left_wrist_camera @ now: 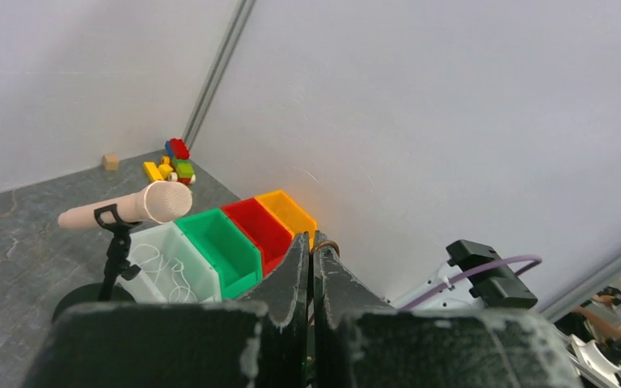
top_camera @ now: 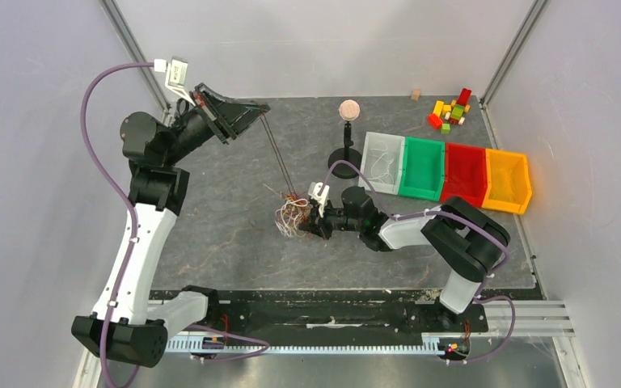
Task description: Untangle the cables
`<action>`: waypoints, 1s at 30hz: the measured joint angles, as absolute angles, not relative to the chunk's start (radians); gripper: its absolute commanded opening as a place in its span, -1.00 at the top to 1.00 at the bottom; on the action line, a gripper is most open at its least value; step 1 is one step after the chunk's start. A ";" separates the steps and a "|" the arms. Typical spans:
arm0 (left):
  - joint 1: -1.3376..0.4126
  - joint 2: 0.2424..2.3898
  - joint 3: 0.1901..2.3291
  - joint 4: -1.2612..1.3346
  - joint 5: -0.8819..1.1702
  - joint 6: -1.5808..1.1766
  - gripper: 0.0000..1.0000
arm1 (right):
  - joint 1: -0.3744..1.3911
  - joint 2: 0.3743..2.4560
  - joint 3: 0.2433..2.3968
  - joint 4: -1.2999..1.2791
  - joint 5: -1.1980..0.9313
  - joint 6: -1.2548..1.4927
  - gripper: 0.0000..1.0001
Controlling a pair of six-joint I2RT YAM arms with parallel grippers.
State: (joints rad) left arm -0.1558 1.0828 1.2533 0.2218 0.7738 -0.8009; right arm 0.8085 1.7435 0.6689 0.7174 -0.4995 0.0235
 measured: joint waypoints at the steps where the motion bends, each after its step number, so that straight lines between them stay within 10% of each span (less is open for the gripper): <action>1: -0.154 1.083 1.263 0.223 0.785 -0.809 0.95 | 0.809 1.741 0.669 0.722 -0.502 0.027 1.00; 18: -0.041 1.250 1.720 0.368 0.811 -0.968 0.95 | 0.772 1.793 0.671 0.521 -0.604 0.075 0.65; 22: -0.041 1.173 1.655 0.382 0.820 -0.939 0.95 | 0.741 1.736 0.640 0.455 -0.608 0.088 -0.14; 30: -0.024 1.172 1.637 0.331 0.821 -0.915 0.96 | 0.700 1.615 0.664 0.251 -0.579 0.054 -0.65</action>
State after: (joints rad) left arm -0.0238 1.1725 1.6375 0.3313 0.8211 -0.9146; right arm 0.7002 1.6154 0.6640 0.2512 -0.5789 0.0536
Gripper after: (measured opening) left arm 0.040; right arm 0.737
